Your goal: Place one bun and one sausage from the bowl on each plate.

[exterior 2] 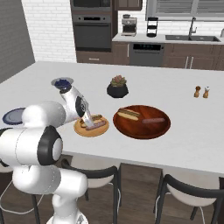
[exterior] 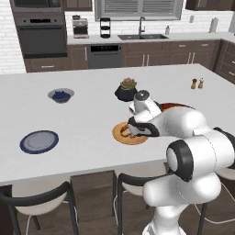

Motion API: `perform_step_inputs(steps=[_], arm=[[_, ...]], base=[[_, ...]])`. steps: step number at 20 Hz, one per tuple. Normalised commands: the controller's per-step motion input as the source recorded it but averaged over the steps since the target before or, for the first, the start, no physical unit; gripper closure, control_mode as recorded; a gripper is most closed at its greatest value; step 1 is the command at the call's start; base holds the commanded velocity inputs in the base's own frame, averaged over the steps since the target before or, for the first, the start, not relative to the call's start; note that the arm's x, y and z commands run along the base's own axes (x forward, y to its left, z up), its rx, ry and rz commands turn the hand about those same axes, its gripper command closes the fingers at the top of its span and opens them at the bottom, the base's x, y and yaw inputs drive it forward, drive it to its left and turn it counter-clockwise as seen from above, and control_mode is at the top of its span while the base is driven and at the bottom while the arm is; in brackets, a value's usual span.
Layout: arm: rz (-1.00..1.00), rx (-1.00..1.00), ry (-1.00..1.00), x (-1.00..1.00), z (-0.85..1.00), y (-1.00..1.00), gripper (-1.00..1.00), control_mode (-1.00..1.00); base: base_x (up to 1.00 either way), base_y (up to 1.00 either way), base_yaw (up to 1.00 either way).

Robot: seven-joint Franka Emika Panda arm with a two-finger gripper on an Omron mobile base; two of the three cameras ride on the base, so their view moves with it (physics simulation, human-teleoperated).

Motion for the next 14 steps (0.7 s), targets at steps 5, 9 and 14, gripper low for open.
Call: perform_step_inputs(steps=[5,9,14], arm=[[-0.59,0.27,0.07,-0.11,0.62,-0.04,-1.0,-1.0],[-0.72,0.35,0.0,-0.25,0.35,-0.07,-1.0,-1.0],[-0.91,0.27,0.0,-0.07,0.02,0.0,-1.0,-1.0]], base=[[0.0,0.0,0.0],[0.0,0.0,0.0],[0.0,0.0,0.0]])
